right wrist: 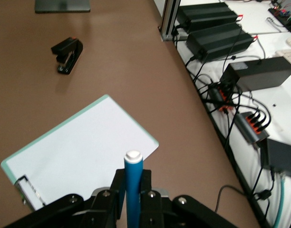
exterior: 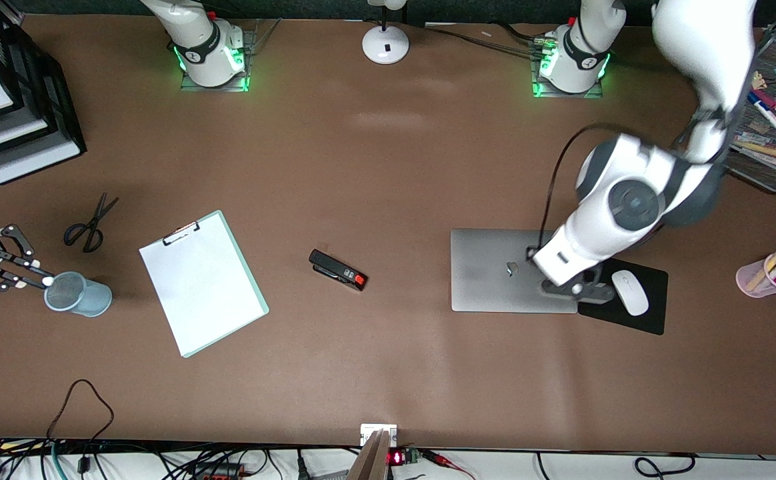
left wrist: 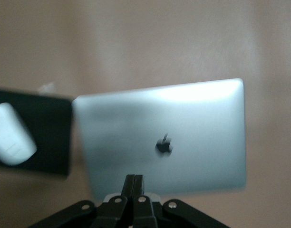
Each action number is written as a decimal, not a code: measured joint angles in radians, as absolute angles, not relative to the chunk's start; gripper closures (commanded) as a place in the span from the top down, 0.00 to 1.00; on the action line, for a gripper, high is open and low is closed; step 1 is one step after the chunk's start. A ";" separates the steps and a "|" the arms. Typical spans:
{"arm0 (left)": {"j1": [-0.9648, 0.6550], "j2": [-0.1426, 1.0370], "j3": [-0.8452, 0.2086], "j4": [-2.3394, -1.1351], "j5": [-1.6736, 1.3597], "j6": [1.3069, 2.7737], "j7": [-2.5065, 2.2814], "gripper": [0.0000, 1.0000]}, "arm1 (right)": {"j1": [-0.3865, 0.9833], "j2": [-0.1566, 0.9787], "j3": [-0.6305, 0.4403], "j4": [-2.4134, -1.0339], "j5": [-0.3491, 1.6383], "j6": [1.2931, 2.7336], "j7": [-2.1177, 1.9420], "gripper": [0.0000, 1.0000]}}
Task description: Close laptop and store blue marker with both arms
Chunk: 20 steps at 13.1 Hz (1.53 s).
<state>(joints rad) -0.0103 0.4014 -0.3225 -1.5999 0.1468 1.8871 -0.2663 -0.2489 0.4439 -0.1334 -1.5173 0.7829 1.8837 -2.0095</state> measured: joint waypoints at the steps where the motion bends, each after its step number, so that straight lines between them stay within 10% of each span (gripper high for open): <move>1: -0.010 0.371 -0.324 -1.546 0.147 1.765 -0.252 0.16 | -0.266 0.463 -0.133 -1.517 0.784 1.880 -2.035 0.05; 3: -0.008 0.348 -0.325 -1.427 0.147 1.567 -0.201 0.48 | -0.296 0.503 -0.133 -1.517 0.789 1.879 -2.083 0.05; 5: -0.004 0.346 -0.325 -1.345 0.147 1.472 -0.172 1.00 | -0.314 0.528 -0.133 -1.516 0.816 1.879 -2.106 0.05; 11: 0.006 0.251 -0.284 -1.304 0.145 1.434 -0.104 1.00 | -0.329 0.596 -0.132 -1.515 0.886 1.878 -2.107 0.06; 20: -0.035 -0.073 -0.062 -1.752 0.039 1.662 0.024 1.00 | -0.383 0.742 -0.131 -1.393 0.939 1.874 -2.114 0.06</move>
